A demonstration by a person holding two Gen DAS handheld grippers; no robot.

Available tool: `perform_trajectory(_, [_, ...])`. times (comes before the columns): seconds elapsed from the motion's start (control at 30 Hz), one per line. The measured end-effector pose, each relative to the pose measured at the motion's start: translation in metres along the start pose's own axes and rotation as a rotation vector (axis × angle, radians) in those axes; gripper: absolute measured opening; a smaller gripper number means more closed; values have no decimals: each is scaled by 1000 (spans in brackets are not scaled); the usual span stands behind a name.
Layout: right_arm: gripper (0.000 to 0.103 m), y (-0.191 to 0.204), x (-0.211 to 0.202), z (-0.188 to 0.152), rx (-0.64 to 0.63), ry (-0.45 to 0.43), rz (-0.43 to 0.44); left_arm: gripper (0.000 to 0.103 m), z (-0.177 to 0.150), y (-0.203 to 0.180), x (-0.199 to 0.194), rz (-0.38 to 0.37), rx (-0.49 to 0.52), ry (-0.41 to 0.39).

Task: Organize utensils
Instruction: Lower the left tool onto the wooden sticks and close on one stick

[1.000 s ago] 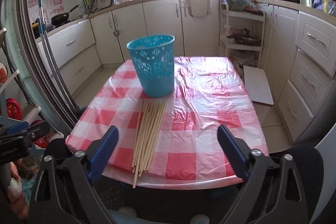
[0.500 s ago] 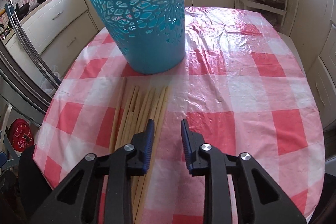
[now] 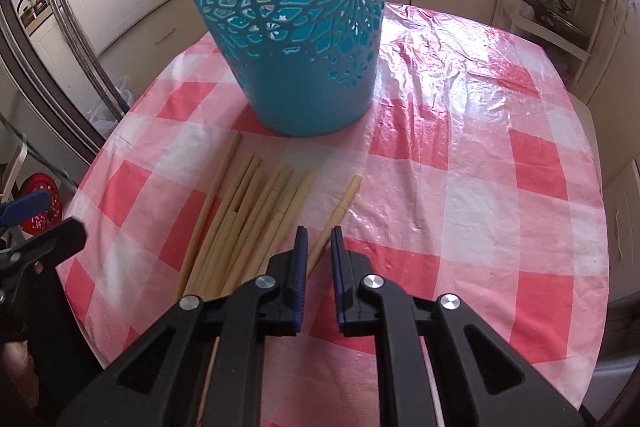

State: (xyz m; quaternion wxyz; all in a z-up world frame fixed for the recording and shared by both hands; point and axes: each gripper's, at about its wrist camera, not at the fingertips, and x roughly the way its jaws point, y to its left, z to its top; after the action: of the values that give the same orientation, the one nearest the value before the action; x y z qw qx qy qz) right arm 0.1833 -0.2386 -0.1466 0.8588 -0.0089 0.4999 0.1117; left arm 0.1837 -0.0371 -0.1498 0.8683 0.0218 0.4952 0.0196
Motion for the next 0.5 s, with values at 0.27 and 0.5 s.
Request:
perform_trajectory(0.27, [12,-16,5,-8,105,-64,133,96,35,-39,53,-17,5,51])
perform_trajectory(0.5, [12,-21,6,-6,149,-59,182,79,50,-52,78,13,14,75])
